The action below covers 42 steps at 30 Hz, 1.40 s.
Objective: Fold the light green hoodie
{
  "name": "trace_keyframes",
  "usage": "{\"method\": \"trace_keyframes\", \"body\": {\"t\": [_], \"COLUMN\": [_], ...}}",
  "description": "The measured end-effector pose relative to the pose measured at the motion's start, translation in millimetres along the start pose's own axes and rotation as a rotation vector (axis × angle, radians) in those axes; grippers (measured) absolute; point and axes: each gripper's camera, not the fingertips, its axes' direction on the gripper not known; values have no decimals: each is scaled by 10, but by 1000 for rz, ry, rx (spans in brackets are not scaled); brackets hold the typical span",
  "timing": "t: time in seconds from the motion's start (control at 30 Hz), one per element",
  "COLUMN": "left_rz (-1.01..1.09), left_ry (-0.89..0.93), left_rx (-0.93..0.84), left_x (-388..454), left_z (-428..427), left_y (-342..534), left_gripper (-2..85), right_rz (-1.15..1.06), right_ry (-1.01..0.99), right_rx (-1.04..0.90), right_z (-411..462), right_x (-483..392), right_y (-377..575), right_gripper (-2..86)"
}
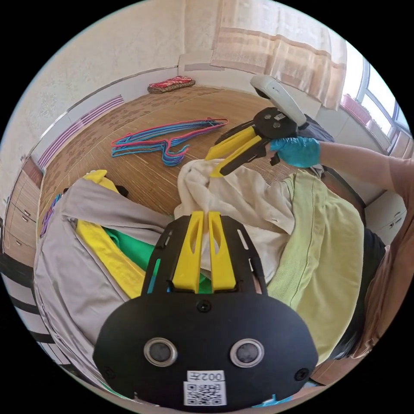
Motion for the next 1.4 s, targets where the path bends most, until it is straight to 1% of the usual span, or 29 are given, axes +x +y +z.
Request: {"method": "trace_keyframes", "body": {"t": [0.17, 0.3, 0.4, 0.5, 0.67, 0.8, 0.93, 1.03, 1.17, 1.27, 1.4], "left_rz": [54, 44, 15, 11, 7, -1, -12, -65, -148, -184, -175], "left_ry": [-45, -50, -32, -14, -17, -2, -14, -12, 21, -8, 53], "left_rx": [-45, -43, -40, -67, -111, -121, -76, -4, 22, 29, -57], "left_x": [55, 52, 40, 53, 61, 28, -11, -109, -270, -373, -459], "left_z": [28, 2, -17, 1, -15, -129, -307, -389, -260, -139, 141], "left_y": [-24, -22, 28, 93, 178, 233, 270, 266, 128, 12, -126], "left_gripper": [-15, -16, -14, -10, -7, 0, 5, 15, 66, 82, 87], "right_rz": [-39, -93, -160, -219, -235, -252, -186, -60, 52, 101, 52], "right_ry": [54, 45, 2, -52, -120, -121, -111, -96, -141, -183, -220], "right_rx": [-24, 49, 64, -25, -98, -90, 5, 84, 128, 92, -20], "right_z": [-26, -257, -383, -355, -389, -540, -702, -705, -571, -394, -100], "right_x": [-61, -189, -288, -307, -222, -167, -44, 133, 294, 360, 299], "right_y": [-16, 119, 294, 432, 506, 517, 550, 552, 453, 367, 323], "right_gripper": [24, 4, 5, 11, 36, 64, 78, 96, 112, 116, 127]}}
